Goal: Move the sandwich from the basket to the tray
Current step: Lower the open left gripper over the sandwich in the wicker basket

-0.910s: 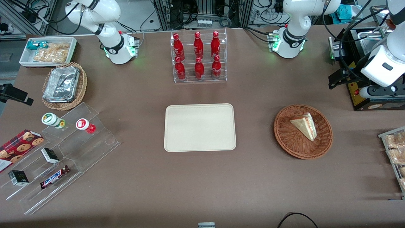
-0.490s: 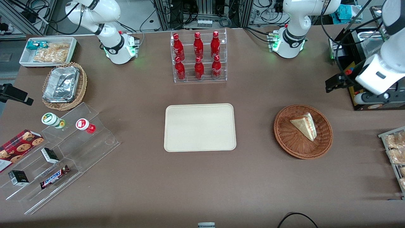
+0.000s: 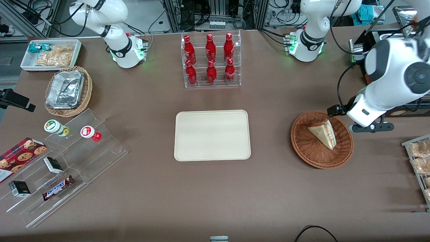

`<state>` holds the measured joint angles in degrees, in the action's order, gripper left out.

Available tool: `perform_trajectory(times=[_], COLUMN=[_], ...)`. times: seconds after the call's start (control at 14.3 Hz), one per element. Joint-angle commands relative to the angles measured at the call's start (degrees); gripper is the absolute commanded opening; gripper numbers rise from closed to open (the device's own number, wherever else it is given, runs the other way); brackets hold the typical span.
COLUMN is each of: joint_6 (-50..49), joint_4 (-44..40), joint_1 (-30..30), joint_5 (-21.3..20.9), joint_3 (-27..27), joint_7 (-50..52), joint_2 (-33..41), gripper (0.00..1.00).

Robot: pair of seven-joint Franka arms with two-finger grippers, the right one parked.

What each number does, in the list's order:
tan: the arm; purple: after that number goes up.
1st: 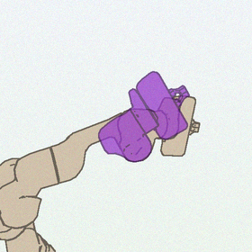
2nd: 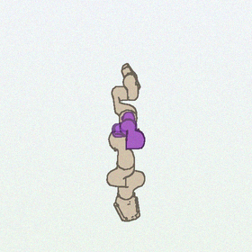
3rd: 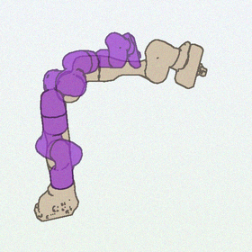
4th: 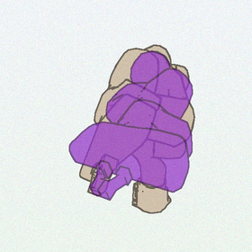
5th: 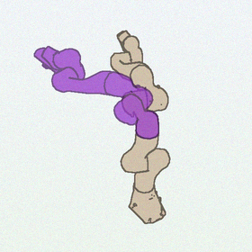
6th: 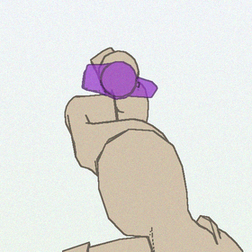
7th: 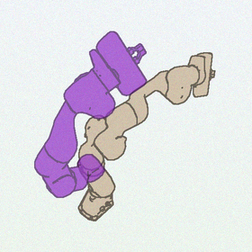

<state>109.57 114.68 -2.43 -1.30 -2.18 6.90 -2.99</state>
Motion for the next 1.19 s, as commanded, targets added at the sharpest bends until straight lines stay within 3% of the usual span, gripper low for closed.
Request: perform_trajectory(times=[0.0,0.21,0.63,1.05,1.12], joint_6=[12.98,18.30,26.20,34.54,36.13], joint_4=[13.24,16.71,17.59,20.05,20.05], joint_1=[0.58,1.29,0.76,1.11,1.11], joint_5=[-0.72,-0.37,0.07,0.33,0.33], joint_3=[1.21,1.30,1.21,1.21,1.21], joint_7=[-0.22,5.37,38.59,43.11,43.37], joint_2=[5.17,5.01,-0.34,-6.75,-8.51], gripper=[1.00,1.00,1.00,1.00,0.93])
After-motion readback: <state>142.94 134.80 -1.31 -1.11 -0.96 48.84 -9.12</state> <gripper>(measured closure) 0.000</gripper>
